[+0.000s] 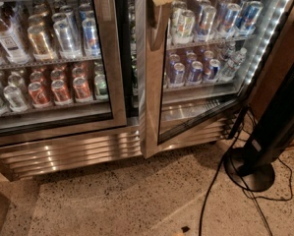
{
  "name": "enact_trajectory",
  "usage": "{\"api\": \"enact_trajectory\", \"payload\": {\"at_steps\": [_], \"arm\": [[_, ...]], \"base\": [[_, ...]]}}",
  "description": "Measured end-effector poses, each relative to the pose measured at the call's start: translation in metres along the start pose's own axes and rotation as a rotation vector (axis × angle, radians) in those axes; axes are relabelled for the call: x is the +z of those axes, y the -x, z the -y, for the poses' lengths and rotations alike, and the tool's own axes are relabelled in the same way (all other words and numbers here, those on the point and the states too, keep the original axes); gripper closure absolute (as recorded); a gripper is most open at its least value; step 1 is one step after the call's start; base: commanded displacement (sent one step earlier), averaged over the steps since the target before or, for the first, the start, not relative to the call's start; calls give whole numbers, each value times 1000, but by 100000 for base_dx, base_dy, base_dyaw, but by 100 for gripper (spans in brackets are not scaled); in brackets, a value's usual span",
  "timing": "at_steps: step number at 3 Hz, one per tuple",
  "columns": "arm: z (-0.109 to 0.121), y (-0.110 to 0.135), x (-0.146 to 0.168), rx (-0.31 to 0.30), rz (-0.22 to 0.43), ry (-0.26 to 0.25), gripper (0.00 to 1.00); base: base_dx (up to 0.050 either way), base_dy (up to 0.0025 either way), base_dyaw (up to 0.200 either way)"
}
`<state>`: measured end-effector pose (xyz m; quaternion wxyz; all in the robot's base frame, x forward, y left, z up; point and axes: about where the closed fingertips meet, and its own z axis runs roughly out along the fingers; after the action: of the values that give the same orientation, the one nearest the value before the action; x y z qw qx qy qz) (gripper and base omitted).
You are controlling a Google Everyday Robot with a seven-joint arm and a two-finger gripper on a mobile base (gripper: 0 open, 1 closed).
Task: Open right fridge door
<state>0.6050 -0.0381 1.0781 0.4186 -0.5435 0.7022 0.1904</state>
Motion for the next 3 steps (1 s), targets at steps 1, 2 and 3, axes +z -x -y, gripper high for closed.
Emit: {"api": "enact_trajectory", "payload": {"at_steps": [1, 2, 3], "arm": [[-4, 0, -5, -1, -6, -1, 100], [-4, 0, -5, -1, -6, -1, 100], [-2, -8, -4, 22, -24, 0, 100]], "base": [[0, 0, 0], [0, 0, 0], [0, 0, 0]]}}
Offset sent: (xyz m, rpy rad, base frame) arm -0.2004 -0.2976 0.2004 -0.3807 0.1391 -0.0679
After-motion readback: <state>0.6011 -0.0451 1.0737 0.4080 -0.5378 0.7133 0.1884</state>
